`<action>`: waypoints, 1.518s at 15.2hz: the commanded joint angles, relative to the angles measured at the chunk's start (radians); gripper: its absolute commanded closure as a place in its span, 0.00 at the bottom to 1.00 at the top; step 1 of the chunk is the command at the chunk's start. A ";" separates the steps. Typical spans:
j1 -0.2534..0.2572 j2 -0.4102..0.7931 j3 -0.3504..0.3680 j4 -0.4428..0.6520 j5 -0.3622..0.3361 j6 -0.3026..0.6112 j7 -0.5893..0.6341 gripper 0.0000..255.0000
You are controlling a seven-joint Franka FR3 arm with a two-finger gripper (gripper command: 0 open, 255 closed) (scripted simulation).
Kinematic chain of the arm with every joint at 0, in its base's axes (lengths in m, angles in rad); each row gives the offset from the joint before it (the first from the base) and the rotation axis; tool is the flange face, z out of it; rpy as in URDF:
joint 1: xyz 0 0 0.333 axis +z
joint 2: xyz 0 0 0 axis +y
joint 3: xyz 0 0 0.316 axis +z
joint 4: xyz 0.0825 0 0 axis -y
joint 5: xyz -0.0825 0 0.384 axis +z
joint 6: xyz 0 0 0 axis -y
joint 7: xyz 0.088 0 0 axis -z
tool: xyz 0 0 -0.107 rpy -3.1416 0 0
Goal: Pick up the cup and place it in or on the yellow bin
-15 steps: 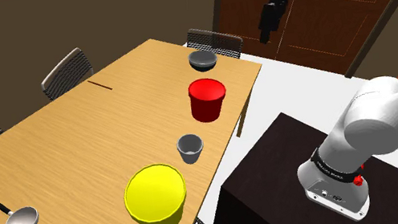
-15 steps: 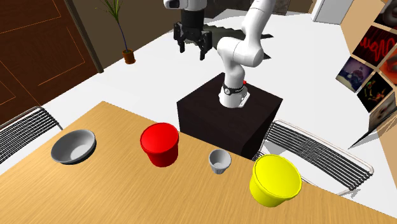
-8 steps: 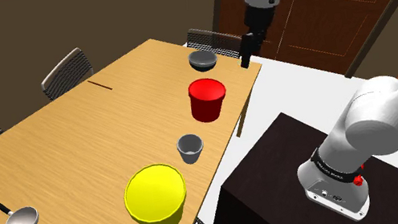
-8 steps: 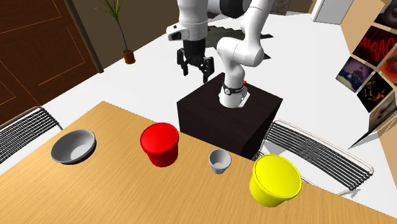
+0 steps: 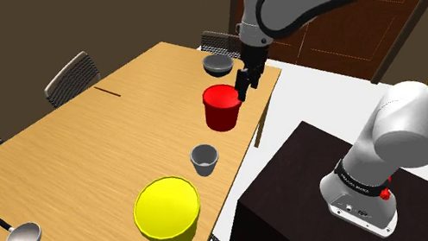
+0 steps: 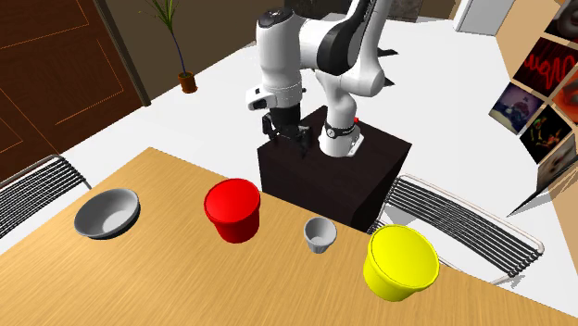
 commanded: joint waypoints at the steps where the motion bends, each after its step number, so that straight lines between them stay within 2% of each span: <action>1: 0.014 0.051 0.006 -0.016 0.027 0.066 0.002 0.00; 8: 0.074 0.292 0.035 -0.008 0.139 0.292 -0.010 0.00; 15: 0.125 0.562 0.077 0.072 0.279 0.478 -0.061 0.00; 23: 0.135 0.682 0.101 0.082 0.330 0.590 -0.094 0.00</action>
